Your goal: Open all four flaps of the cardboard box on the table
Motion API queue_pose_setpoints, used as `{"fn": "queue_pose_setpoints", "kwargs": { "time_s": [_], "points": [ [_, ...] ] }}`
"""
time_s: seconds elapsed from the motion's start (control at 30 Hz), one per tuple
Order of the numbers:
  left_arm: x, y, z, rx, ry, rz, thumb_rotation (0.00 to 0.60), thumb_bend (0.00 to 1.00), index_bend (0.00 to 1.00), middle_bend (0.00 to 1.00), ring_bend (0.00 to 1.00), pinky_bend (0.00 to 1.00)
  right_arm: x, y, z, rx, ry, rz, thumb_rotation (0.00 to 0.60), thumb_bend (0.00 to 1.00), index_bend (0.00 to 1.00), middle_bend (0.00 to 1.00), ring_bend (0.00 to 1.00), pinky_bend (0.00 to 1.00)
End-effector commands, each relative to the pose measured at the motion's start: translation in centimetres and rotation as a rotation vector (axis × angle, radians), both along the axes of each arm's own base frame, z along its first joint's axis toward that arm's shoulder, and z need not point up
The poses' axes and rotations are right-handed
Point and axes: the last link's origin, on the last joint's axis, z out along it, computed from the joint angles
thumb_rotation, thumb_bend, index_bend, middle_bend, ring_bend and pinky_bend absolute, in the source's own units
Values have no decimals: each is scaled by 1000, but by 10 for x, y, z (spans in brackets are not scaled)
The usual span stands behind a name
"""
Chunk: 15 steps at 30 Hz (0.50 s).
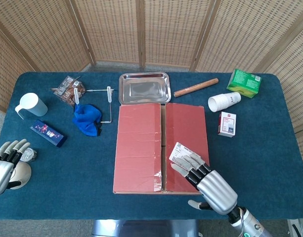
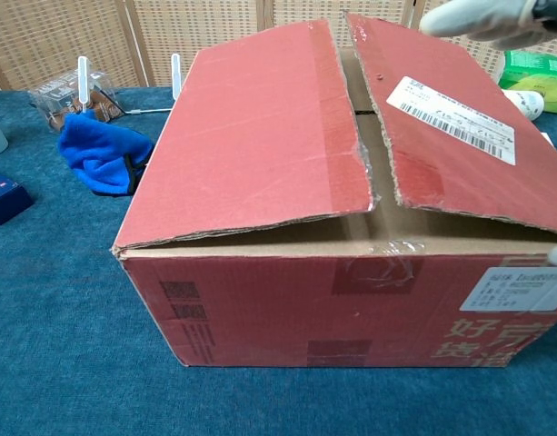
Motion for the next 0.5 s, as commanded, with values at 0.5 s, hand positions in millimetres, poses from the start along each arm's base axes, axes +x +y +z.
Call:
{"fn": "queue_pose_setpoints", "kwargs": {
  "time_s": [0.5],
  "points": [
    [-2, 1, 0, 4, 2, 4, 600, 0, 0, 0, 0, 0, 16, -12, -23, -50, 26, 55, 551, 0, 0, 0, 0, 38]
  ]
}}
